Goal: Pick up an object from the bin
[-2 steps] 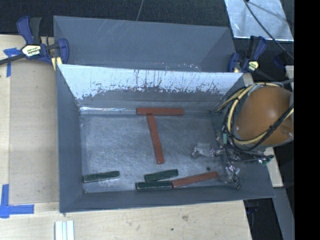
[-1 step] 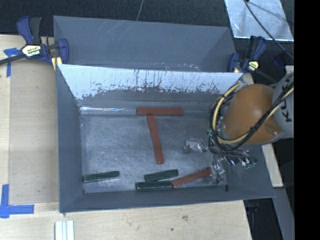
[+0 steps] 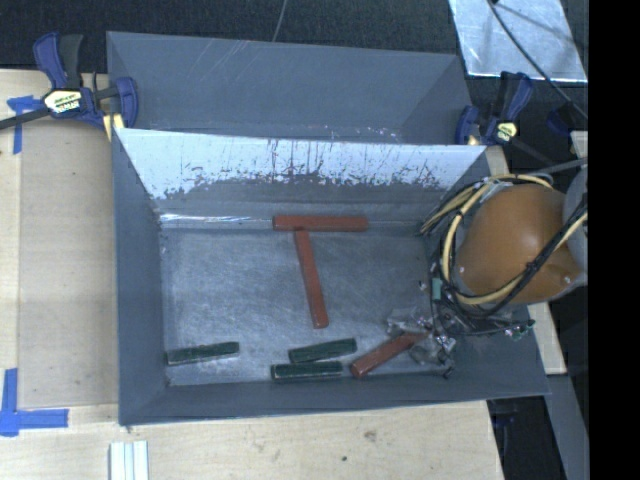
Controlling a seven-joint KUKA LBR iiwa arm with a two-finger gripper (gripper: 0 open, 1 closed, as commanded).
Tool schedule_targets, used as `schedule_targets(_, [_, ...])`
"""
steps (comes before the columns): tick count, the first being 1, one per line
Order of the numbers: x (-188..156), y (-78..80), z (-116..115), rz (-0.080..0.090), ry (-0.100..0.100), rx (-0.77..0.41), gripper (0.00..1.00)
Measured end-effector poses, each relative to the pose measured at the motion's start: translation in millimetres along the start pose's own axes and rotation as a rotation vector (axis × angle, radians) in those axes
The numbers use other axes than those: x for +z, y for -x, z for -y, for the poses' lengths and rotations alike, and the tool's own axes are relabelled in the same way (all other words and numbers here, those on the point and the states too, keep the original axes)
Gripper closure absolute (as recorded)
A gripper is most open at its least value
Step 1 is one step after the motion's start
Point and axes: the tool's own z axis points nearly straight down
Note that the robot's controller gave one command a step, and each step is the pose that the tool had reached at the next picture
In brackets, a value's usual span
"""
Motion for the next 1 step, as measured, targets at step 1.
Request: schedule_targets(1, [0.0, 0.1, -0.1, 0.000, 0.000, -0.001, 1.00])
